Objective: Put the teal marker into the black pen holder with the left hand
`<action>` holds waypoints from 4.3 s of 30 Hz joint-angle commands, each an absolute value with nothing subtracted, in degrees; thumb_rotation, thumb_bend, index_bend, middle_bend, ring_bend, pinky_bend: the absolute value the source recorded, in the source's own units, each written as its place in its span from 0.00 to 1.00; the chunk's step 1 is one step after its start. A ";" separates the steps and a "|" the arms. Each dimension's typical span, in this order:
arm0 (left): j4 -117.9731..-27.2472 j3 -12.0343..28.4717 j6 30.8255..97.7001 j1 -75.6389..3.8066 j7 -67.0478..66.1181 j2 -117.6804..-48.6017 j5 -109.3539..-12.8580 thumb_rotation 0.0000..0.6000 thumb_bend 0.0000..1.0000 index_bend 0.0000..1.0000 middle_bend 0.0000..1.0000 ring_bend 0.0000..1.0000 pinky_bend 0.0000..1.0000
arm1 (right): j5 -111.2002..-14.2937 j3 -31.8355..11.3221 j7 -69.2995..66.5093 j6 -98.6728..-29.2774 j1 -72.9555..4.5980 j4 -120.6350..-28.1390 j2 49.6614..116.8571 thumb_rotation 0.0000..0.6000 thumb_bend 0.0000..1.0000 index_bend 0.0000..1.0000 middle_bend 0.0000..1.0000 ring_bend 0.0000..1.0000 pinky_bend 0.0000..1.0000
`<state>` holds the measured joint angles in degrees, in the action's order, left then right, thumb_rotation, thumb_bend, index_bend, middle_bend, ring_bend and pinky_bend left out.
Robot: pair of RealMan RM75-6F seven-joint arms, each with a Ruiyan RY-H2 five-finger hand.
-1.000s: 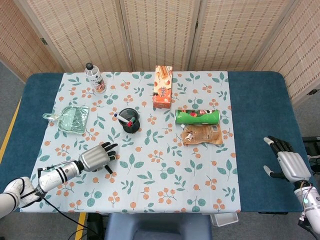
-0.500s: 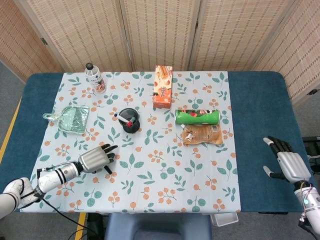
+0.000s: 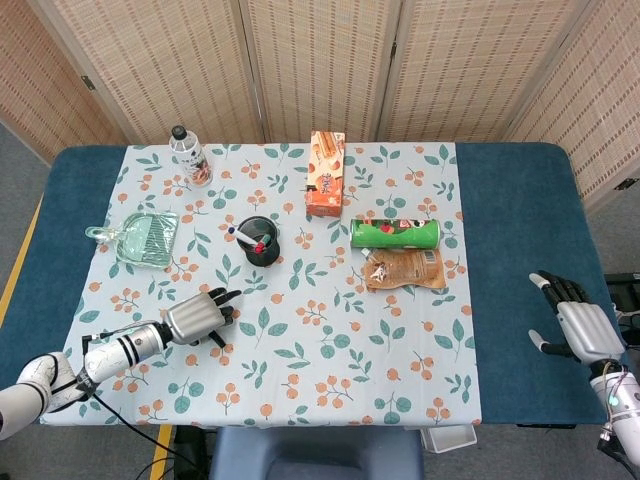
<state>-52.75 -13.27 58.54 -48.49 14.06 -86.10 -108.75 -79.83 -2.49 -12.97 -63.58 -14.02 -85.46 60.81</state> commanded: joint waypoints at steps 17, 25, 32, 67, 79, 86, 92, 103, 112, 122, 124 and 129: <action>-46.62 -14.57 62.86 -47.59 18.13 -90.40 -108.94 1.00 0.32 0.64 0.43 0.07 0.23 | -79.48 -2.70 -12.99 -64.24 -13.92 -85.34 60.89 1.00 0.33 0.03 0.00 0.00 0.00; -47.34 -13.64 65.66 -47.56 19.09 -89.94 -108.27 1.00 0.32 0.73 0.49 0.12 0.26 | -79.40 -2.72 -13.23 -64.40 -13.83 -85.23 60.86 1.00 0.33 0.03 0.00 0.00 0.00; -60.11 -11.15 65.38 -48.30 16.46 -79.88 -104.50 1.00 0.32 0.74 0.50 0.12 0.26 | -80.07 -2.65 -13.94 -65.42 -13.45 -85.44 60.48 1.00 0.33 0.03 0.00 0.00 0.00; -86.60 17.86 9.62 -67.45 41.81 -48.35 -51.64 1.00 0.32 0.69 0.51 0.12 0.26 | -80.85 -2.63 -16.64 -66.74 -12.90 -84.54 60.18 1.00 0.33 0.03 0.00 0.00 0.00; -68.40 23.82 0.72 -65.54 40.79 -65.82 -51.28 1.00 0.32 0.69 0.51 0.12 0.26 | -79.66 -3.26 -16.32 -68.51 -11.74 -84.63 59.83 1.00 0.33 0.03 0.00 0.00 0.00; -58.49 31.20 -5.16 -62.27 35.96 -73.95 -51.45 1.00 0.32 0.69 0.51 0.12 0.26 | -79.73 -3.43 -17.09 -69.95 -10.83 -84.71 59.42 1.00 0.33 0.03 0.00 0.00 0.00; -52.81 39.17 -10.58 -59.73 29.07 -78.81 -50.04 1.00 0.32 0.70 0.51 0.12 0.26 | -79.56 -3.61 -17.34 -70.21 -10.55 -84.63 59.30 1.00 0.33 0.03 0.00 0.00 0.00; -48.45 50.25 -16.64 -54.98 16.48 -85.44 -44.68 1.00 0.32 0.38 0.45 0.11 0.26 | -80.27 -3.79 -18.41 -71.83 -9.71 -84.61 58.86 1.00 0.33 0.03 0.00 0.00 0.00; -51.66 57.44 -19.14 -51.32 8.88 -85.33 -41.65 1.00 0.28 0.16 0.35 0.06 0.26 | -81.60 -3.46 -19.47 -73.01 -9.06 -84.79 58.48 1.00 0.33 0.03 0.00 0.00 0.00; -87.99 70.43 -0.65 -22.91 -5.54 -70.51 -51.08 1.00 0.28 0.13 0.32 0.06 0.26 | -83.98 -3.00 -19.67 -76.25 -7.86 -85.24 58.14 1.00 0.33 0.03 0.00 0.00 0.00; -95.79 72.04 6.11 -13.68 -7.81 -69.02 -55.95 1.00 0.28 0.11 0.29 0.05 0.26 | -84.00 -3.05 -18.55 -76.52 -7.82 -85.46 58.42 1.00 0.33 0.03 0.00 0.00 0.00; -105.90 69.36 25.02 4.64 -10.44 -70.98 -76.98 1.00 0.28 0.11 0.24 0.01 0.26 | -83.63 -3.20 -14.51 -76.11 -8.29 -86.40 59.47 1.00 0.33 0.03 0.00 0.00 0.00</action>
<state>-95.27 68.65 7.05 -12.21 -4.66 -73.19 -57.76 -83.82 -3.12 -15.86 -76.30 -8.08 -85.96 58.98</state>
